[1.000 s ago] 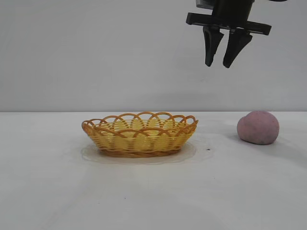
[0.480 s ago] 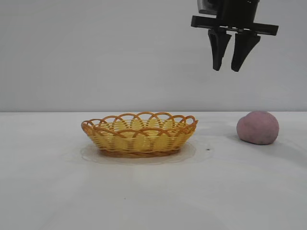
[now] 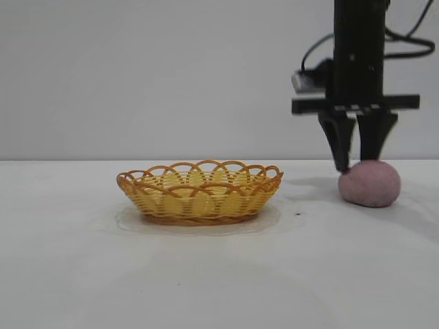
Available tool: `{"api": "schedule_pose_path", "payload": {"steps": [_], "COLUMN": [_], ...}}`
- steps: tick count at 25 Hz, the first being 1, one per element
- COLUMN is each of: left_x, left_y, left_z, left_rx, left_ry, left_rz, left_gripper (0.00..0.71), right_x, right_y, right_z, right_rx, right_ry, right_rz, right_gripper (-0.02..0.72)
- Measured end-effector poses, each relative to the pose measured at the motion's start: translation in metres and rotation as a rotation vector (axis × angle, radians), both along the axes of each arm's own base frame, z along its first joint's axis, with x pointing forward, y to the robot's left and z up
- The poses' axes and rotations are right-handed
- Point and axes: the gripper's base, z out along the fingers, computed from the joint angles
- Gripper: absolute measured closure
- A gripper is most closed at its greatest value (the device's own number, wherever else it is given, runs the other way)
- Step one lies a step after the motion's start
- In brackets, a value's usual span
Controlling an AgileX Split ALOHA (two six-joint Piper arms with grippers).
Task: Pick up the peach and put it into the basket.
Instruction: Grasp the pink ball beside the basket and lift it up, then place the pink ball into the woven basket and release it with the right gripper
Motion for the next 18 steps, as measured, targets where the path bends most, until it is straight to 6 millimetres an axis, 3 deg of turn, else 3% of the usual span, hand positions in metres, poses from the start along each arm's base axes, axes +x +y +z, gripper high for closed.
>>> {"api": "schedule_pose_path", "payload": {"steps": [3, 6, 9, 13, 18], "left_x": [0.000, 0.000, 0.000, 0.000, 0.000], "left_y": [0.000, 0.000, 0.000, 0.000, 0.000], "left_z": [0.000, 0.000, 0.000, 0.000, 0.000], "left_rx": [0.000, 0.000, 0.000, 0.000, 0.000], "left_ry": [0.000, 0.000, 0.000, 0.000, 0.000], "left_rz": [0.048, 0.053, 0.053, 0.053, 0.053], "left_gripper": [0.363, 0.363, 0.363, 0.363, 0.363], "right_x": [-0.018, -0.039, -0.051, -0.061, -0.060], "right_y": [0.032, 0.063, 0.090, 0.117, 0.129], "right_z": [0.050, 0.067, 0.057, 0.027, -0.006], "right_rx": [0.098, 0.207, 0.242, 0.225, 0.213], "right_ry": [-0.140, -0.139, -0.095, -0.024, 0.029], "right_rz": [0.090, 0.195, 0.272, 0.337, 0.343], "right_gripper": [0.703, 0.703, 0.703, 0.703, 0.703]}}
